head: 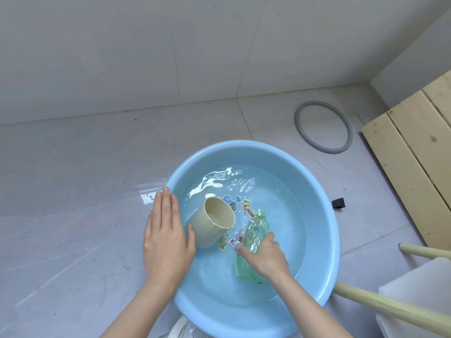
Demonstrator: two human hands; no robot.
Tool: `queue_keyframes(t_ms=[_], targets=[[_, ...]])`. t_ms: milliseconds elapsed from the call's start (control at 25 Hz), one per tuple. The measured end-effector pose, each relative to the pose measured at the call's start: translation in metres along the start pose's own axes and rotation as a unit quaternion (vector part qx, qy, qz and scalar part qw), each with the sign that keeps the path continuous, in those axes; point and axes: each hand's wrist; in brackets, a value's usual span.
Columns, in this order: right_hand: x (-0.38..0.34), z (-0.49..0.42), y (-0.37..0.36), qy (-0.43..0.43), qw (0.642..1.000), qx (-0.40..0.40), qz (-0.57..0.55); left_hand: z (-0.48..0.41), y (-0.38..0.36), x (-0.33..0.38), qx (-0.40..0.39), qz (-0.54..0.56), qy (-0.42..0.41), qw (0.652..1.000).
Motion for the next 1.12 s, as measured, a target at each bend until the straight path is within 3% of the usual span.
queue_keyframes(t_ms=[280, 600, 800, 1120], targets=[[0.006, -0.002, 0.001, -0.016, 0.998, -0.009, -0.055, 0.000, -0.001, -0.001, 0.006, -0.003, -0.002, 1.000], [0.023, -0.001, 0.013, 0.030, 0.984, 0.094, -0.147, 0.001, -0.002, -0.001, 0.009, -0.008, 0.002, 1.000], [0.036, 0.007, 0.023, 0.060, 0.960, 0.125, -0.244, 0.001, -0.002, -0.001, 0.010, -0.008, 0.003, 1.000], [0.039, 0.052, 0.077, 0.159, 0.917, 0.215, -0.296, 0.001, -0.004, -0.002, 0.029, 0.003, -0.013, 1.000]])
Point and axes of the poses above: each hand's wrist, its own z-axis away from the middle knuckle, its own y-axis out of the back of the hand, x = y × z, and after that the axes turned 3 degrees about z, right-handed
